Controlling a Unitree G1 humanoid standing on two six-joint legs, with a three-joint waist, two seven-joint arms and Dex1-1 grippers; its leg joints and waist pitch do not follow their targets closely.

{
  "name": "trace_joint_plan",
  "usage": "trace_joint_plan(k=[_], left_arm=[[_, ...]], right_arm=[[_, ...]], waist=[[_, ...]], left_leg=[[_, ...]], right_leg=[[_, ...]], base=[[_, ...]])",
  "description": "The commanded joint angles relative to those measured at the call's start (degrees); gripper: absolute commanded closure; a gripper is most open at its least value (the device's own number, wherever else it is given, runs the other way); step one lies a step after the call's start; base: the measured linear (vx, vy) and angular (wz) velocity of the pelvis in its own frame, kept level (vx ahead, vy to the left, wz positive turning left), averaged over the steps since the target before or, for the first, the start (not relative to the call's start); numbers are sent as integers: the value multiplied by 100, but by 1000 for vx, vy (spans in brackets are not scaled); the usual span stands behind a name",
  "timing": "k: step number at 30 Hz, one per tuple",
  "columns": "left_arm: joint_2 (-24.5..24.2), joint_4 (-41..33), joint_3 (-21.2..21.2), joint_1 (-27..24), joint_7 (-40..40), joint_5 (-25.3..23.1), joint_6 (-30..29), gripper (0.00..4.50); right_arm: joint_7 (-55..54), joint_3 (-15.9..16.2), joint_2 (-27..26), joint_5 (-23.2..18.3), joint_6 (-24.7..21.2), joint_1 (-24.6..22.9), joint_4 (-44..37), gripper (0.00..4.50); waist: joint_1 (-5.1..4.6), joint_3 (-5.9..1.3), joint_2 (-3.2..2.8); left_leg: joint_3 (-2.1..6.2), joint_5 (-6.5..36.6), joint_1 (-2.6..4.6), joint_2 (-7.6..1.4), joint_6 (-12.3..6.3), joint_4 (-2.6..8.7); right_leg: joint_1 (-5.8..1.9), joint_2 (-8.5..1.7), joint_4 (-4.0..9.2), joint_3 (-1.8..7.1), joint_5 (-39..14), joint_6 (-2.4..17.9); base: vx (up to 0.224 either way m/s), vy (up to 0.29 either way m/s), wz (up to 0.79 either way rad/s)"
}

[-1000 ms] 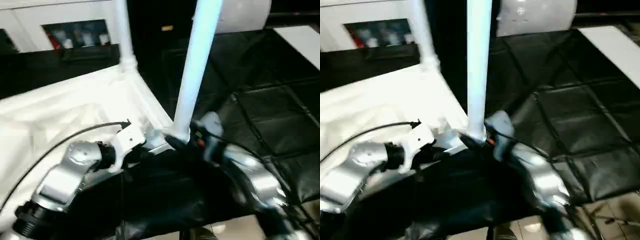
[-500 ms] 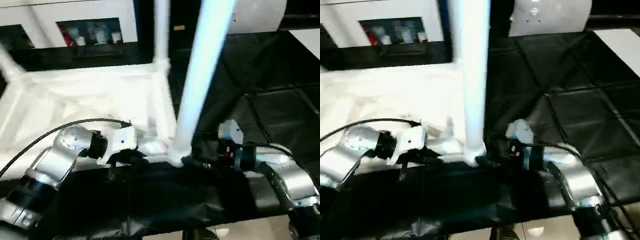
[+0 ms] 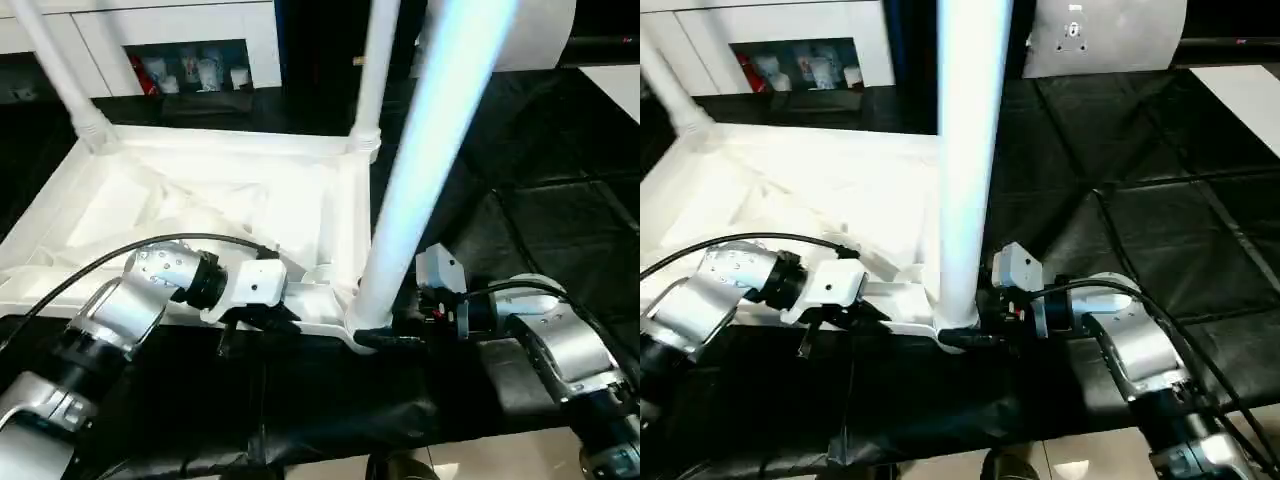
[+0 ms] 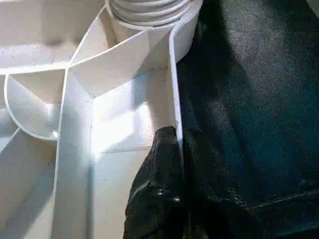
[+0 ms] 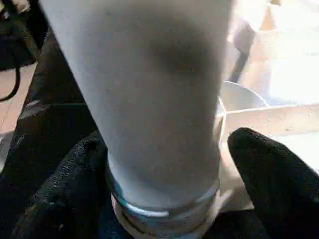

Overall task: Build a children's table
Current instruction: Rotate leg to tighten

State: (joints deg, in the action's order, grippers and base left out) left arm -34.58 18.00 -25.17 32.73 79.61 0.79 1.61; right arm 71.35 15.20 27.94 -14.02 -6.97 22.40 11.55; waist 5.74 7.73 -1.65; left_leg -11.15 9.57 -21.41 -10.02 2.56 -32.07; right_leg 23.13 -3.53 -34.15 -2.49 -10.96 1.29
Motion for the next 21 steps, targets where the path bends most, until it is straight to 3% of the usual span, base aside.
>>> trace_joint_plan(k=[1,8,14,18,20,21], left_arm=[[43,23,-348,4,285,-243,214,450],[14,152,-325,46,292,-257,277,450],[-1,128,-142,-69,164,-138,89,450],[194,-341,431,-480,-784,165,-922,450],[260,-450,540,-547,-979,225,-1129,450],[493,-853,766,-737,-1542,284,-1712,450]], right_arm=[[8,28,-7,54,74,44,31,76],[93,90,-27,26,101,51,49,145],[70,22,-85,-92,-76,-93,-48,169],[-873,-230,-412,-246,-705,-469,-477,173],[-1089,-259,-493,-213,-777,-531,-535,174],[-1746,-307,-802,-59,-977,-687,-639,174]], waist=[[-41,-393,9],[-36,-374,-3],[-39,-355,-19],[-55,-339,-26],[-95,-305,-16],[-125,-287,-18]], left_leg=[[127,966,99,-345,-406,311],[130,1060,105,-355,-372,326],[133,1161,106,-355,-331,342],[143,1182,92,-365,-297,365],[157,1427,102,-347,-201,397],[165,1526,96,-374,-102,425]], right_leg=[[-256,-482,344,288,-786,1518],[-243,-485,359,293,-935,1486],[-239,-479,374,293,-1024,1488],[-231,-477,370,292,-1017,1488],[-216,-487,435,295,-1570,1379],[-217,-502,438,311,-1807,1298]], base=[[0,0,0],[0,0,0],[0,0,0],[0,0,0],[0,0,0],[0,0,0]])
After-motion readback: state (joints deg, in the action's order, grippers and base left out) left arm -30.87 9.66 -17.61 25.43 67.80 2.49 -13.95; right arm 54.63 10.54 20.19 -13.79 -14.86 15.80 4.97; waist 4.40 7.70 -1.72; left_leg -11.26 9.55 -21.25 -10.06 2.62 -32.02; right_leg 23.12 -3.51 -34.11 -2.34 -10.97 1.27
